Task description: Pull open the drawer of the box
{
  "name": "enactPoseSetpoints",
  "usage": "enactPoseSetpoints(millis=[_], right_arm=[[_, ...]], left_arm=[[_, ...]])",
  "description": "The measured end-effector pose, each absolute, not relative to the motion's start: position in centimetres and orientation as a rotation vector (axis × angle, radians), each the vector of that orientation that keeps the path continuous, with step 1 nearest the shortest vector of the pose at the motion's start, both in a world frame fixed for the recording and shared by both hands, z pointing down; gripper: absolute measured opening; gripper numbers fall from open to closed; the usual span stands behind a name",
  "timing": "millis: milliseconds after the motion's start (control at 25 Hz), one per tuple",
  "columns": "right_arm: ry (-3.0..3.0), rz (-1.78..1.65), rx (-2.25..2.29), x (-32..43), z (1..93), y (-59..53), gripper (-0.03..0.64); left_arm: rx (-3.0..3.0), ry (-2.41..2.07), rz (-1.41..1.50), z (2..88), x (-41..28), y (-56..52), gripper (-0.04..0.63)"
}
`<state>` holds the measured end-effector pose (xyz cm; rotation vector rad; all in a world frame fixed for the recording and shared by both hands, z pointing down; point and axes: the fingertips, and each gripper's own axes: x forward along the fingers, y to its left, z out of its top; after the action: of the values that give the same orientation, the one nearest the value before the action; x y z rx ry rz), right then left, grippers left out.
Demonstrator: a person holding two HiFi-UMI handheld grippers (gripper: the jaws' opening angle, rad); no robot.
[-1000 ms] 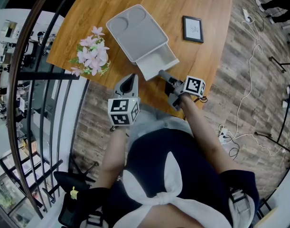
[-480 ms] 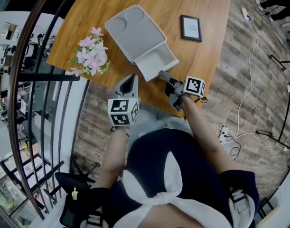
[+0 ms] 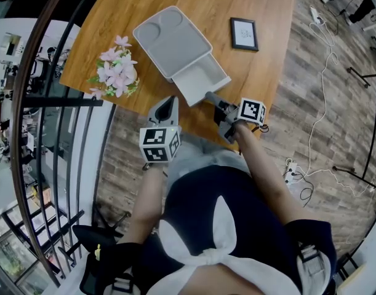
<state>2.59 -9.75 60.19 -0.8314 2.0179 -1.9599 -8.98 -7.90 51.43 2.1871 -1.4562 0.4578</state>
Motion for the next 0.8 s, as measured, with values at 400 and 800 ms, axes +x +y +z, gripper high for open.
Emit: enactPoseSetpoints(millis=[400, 800], right_arm=[[2.041, -1.924, -0.805, 3.2, 59.8, -8.9, 0.164], [2.001, -1.979, -0.873, 4.0, 60.7, -7.6, 0.167]], left_arm=[[2.207, -1.439, 0.466, 51.2, -8.5, -7.4, 0.018], [2.212, -1.421, 0.467, 51.6, -8.1, -7.1, 0.018]])
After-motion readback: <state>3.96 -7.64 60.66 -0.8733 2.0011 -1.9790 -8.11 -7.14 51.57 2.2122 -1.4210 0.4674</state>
